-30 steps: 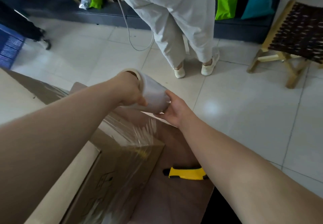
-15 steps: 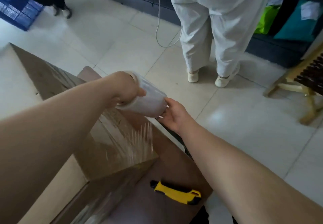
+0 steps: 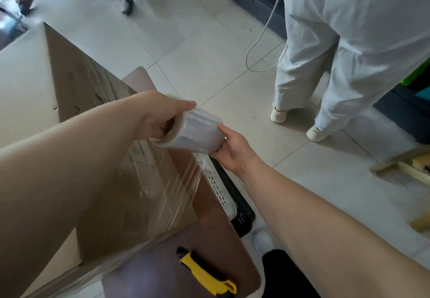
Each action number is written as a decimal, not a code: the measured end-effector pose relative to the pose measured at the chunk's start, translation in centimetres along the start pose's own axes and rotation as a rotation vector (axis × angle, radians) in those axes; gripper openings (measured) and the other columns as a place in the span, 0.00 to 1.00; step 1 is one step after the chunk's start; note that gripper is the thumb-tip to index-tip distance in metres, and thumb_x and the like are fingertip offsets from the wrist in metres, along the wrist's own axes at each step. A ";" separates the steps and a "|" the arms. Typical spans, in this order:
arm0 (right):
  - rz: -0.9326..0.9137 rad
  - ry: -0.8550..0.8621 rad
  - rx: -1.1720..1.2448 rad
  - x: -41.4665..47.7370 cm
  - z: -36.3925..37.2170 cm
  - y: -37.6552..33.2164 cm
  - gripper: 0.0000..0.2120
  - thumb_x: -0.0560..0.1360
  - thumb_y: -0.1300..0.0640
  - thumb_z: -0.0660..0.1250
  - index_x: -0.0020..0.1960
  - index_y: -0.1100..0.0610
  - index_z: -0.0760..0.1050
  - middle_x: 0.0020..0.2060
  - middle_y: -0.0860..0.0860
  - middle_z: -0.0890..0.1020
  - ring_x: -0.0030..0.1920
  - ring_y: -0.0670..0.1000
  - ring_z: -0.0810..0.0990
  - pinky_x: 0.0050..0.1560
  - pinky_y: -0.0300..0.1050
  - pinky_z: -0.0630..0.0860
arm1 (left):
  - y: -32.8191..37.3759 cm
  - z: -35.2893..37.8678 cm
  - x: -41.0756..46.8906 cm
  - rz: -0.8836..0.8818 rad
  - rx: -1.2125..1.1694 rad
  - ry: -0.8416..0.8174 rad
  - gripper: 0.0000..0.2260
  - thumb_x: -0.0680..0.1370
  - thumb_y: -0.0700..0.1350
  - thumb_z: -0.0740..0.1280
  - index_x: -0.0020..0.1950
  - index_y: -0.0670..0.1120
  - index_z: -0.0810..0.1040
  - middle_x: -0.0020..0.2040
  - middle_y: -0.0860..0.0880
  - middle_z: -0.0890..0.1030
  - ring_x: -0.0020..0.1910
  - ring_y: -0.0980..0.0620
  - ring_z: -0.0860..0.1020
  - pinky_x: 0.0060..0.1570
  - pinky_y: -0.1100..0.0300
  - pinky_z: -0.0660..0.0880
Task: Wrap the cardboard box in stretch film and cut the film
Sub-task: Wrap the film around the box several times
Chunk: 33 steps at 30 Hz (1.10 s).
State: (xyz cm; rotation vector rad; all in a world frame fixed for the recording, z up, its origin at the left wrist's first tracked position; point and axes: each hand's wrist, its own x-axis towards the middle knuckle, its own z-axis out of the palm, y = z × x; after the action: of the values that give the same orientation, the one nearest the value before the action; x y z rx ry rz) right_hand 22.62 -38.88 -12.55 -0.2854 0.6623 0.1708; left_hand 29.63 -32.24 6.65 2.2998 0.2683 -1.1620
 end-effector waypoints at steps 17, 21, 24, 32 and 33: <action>0.071 0.066 -0.132 7.1 5.2 -2.0 0.13 0.83 0.54 0.55 0.56 0.60 0.74 0.48 0.55 0.80 0.44 0.55 0.80 0.48 0.56 0.76 | 1.2 -5.4 3.8 0.136 0.813 0.182 0.10 0.73 0.46 0.72 0.44 0.40 0.76 0.37 0.47 0.73 0.33 0.51 0.71 0.29 0.61 0.66; 0.093 0.028 -0.109 9.0 6.0 -2.3 0.17 0.82 0.55 0.54 0.66 0.61 0.71 0.56 0.60 0.78 0.48 0.58 0.79 0.49 0.56 0.76 | 2.2 -6.9 5.1 0.060 0.310 0.218 0.18 0.74 0.53 0.71 0.57 0.42 0.76 0.50 0.44 0.77 0.48 0.45 0.78 0.52 0.53 0.77; 0.121 0.003 -0.093 10.1 6.5 -2.4 0.18 0.81 0.56 0.52 0.64 0.62 0.72 0.57 0.61 0.77 0.50 0.59 0.78 0.50 0.55 0.75 | 3.1 -7.5 6.2 -0.059 -0.162 0.141 0.21 0.77 0.52 0.66 0.63 0.38 0.74 0.48 0.43 0.80 0.52 0.43 0.80 0.57 0.51 0.76; 0.217 -0.003 -0.225 14.4 9.1 -4.4 0.24 0.80 0.56 0.48 0.70 0.67 0.68 0.67 0.66 0.73 0.65 0.63 0.73 0.66 0.60 0.69 | 5.0 -10.1 7.9 -0.018 0.521 0.270 0.14 0.76 0.52 0.69 0.52 0.42 0.79 0.39 0.48 0.74 0.35 0.51 0.72 0.33 0.59 0.66; 0.231 -0.020 -0.247 15.0 9.6 -4.8 0.24 0.80 0.56 0.49 0.70 0.66 0.68 0.67 0.65 0.72 0.67 0.63 0.72 0.69 0.61 0.67 | 5.1 -10.5 8.1 0.001 0.530 0.269 0.12 0.74 0.50 0.70 0.51 0.43 0.80 0.38 0.49 0.74 0.34 0.53 0.71 0.31 0.61 0.66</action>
State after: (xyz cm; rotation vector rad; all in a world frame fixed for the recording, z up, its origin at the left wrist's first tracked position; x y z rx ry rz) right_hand 41.03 -39.45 -13.76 -0.4434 0.6542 0.4783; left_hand 43.76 -31.20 7.22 2.9250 0.0568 -1.0070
